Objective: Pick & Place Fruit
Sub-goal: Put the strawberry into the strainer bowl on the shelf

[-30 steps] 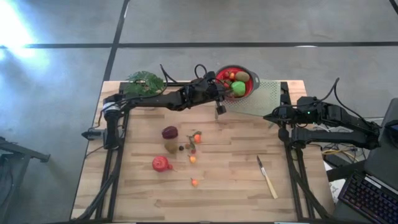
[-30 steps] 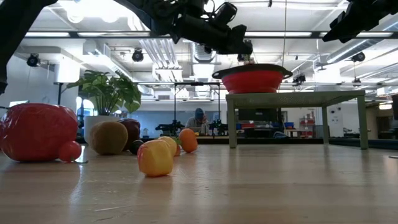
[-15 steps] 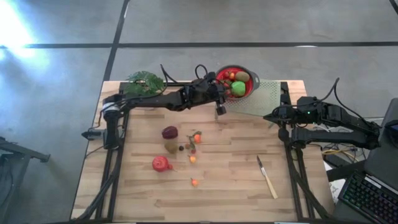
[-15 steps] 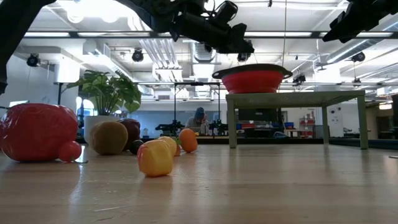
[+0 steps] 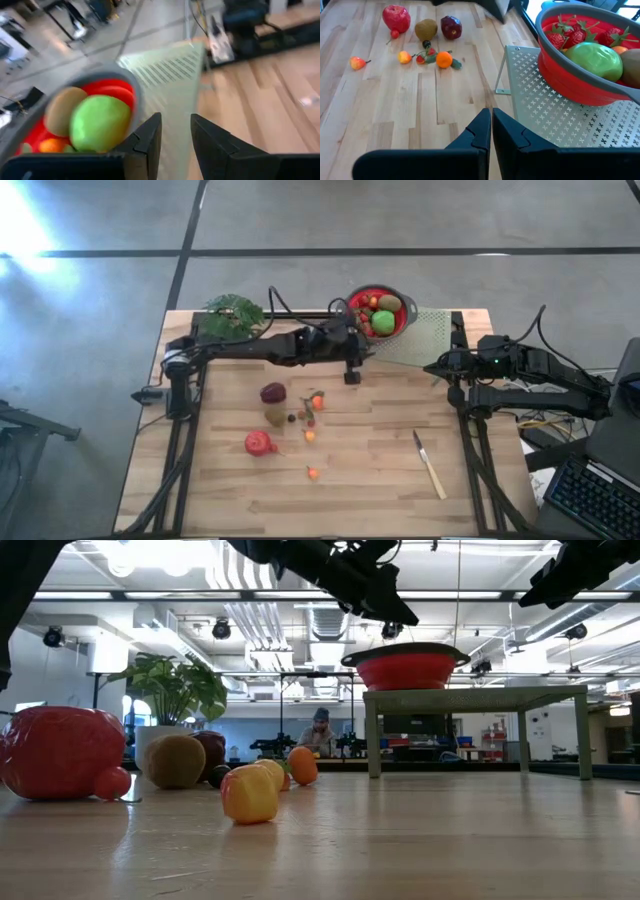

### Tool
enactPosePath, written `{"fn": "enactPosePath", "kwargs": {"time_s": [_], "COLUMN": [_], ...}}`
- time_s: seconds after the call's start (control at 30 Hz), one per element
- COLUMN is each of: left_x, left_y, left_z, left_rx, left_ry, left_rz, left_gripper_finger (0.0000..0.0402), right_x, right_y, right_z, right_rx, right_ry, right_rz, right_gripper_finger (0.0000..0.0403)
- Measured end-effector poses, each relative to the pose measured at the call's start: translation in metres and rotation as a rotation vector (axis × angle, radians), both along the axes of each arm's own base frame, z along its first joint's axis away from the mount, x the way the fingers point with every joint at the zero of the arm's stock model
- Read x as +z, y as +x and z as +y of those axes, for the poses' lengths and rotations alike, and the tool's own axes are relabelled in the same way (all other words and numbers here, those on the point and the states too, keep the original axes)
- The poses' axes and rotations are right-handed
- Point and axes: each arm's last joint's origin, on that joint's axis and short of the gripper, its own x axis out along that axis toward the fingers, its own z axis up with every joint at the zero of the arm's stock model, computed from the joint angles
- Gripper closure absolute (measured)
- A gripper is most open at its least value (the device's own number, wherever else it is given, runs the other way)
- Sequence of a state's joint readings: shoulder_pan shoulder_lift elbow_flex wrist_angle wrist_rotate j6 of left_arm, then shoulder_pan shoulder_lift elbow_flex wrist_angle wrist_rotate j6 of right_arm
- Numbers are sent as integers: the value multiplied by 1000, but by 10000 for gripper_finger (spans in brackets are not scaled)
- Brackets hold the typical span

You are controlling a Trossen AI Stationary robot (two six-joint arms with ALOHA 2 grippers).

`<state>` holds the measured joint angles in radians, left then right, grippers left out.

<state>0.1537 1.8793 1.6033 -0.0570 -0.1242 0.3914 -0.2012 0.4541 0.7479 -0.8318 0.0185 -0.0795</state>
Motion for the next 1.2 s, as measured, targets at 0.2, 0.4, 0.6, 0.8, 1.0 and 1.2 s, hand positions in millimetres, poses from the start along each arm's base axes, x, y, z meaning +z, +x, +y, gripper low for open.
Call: {"fn": "enactPosePath", "kwargs": {"time_s": [0.2, 0.4, 0.6, 0.8, 1.0, 1.2], "left_x": [-5, -11, -22, -31, -36, -40], "left_y": [-6, -19, -34, -50, -62, -64], "left_z": [-15, -24, -28, -32, -43, -60], "left_rx": [-26, -11, 66, 145, 167, 90], "left_ry": [-30, -106, -225, -309, -353, -434], "left_rz": [202, 402, 581, 743, 879, 924], "left_gripper_finger": [291, 291, 291, 291, 291, 291], "right_x": [0, 0, 0, 0, 0, 0], "right_y": [0, 0, 0, 0, 0, 0], "right_z": [0, 0, 0, 0, 0, 0], "right_rx": [0, 0, 0, 0, 0, 0], "right_ry": [0, 0, 0, 0, 0, 0], "right_rz": [0, 0, 0, 0, 0, 0], "right_gripper_finger": [390, 390, 390, 390, 390, 390]}}
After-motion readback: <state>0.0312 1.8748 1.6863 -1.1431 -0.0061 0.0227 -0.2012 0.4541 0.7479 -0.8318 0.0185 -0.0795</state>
